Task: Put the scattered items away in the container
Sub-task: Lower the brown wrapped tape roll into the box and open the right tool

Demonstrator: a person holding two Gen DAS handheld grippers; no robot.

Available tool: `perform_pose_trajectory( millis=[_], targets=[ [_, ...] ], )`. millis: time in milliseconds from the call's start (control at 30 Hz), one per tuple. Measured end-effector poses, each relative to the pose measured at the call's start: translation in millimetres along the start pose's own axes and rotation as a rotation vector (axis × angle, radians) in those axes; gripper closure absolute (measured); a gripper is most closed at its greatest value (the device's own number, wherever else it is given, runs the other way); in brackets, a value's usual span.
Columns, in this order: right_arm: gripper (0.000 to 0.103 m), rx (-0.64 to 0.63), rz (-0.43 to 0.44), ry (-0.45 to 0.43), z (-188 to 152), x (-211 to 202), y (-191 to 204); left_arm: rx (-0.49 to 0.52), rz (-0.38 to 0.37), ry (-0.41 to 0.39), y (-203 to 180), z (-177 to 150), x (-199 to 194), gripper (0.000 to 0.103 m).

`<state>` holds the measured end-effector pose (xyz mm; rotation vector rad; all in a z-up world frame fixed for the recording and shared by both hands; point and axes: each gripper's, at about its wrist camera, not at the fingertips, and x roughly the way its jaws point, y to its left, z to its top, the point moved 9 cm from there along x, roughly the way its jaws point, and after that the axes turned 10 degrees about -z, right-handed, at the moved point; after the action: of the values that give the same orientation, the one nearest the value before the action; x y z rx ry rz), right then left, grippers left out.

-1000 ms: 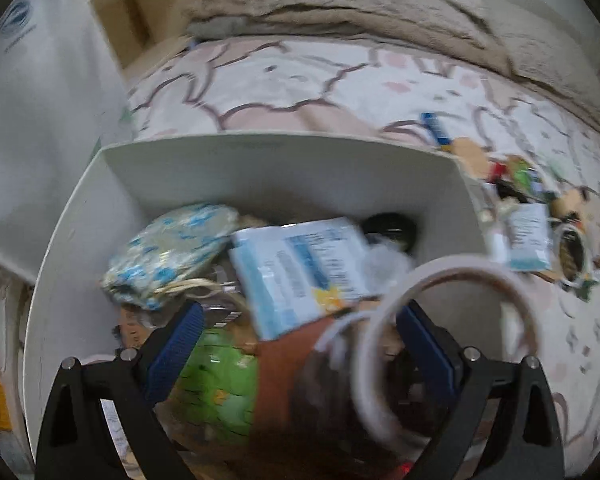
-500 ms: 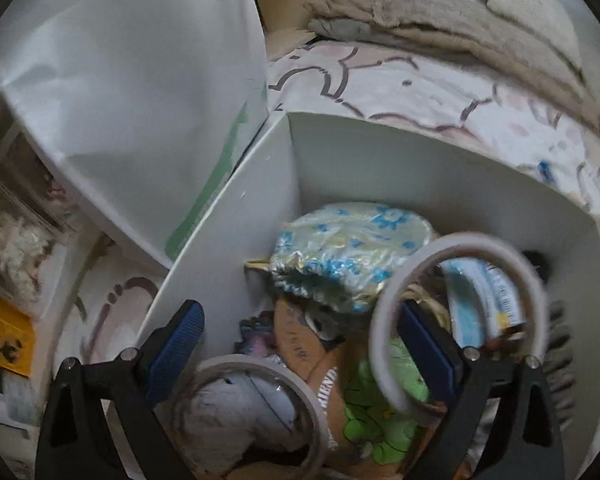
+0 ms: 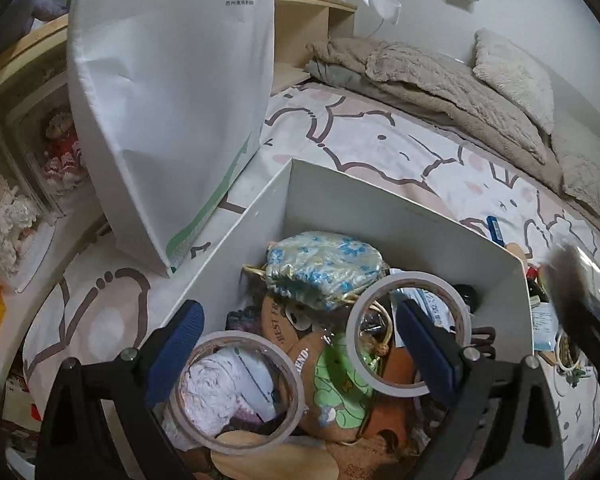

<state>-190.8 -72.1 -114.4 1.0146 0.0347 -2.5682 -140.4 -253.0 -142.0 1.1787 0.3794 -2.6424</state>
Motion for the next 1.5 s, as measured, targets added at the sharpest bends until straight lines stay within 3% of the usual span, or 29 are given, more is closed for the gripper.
perform_pose_trajectory(
  millis=[333, 433, 500, 633, 767, 1133, 1233, 1500],
  targets=[
    [0.052, -0.060, -0.011, 0.110, -1.8, 55.9, 11.5, -0.030, -0.087, 0.031, -6.7, -2.5, 8.3, 0.006],
    [0.043, -0.089, -0.042, 0.090, -3.8, 60.0, 10.7, -0.050, -0.111, 0.038, -6.1, -3.6, 9.6, 0.006],
    [0.027, -0.092, -0.046, 0.077, -4.6, 59.0, 10.4, -0.062, -0.121, 0.041, -5.2, -3.6, 10.3, 0.006],
    [0.025, -0.116, -0.062, 0.059, -3.5, 53.8, 10.9, -0.066, -0.129, 0.042, -5.2, -4.4, 10.2, 0.006],
    [0.014, -0.201, -0.101, 0.045, -6.9, 44.2, 11.6, -0.068, -0.129, 0.031, -4.2, -3.0, 8.1, 0.006],
    [0.014, -0.614, -0.284, 0.090, -41.4, 44.2, 24.1, -0.092, -0.175, 0.002, -5.1, 1.6, 0.3, 0.006],
    [0.014, -0.626, -0.285, 0.115, -40.7, 54.1, 31.3, -0.106, -0.204, -0.008, -8.0, 3.9, -3.2, 0.006],
    [0.014, -0.514, -0.248, 0.168, -24.5, 79.1, 42.7, -0.134, -0.219, -0.020, -2.9, 6.1, -5.5, 0.005]
  ],
)
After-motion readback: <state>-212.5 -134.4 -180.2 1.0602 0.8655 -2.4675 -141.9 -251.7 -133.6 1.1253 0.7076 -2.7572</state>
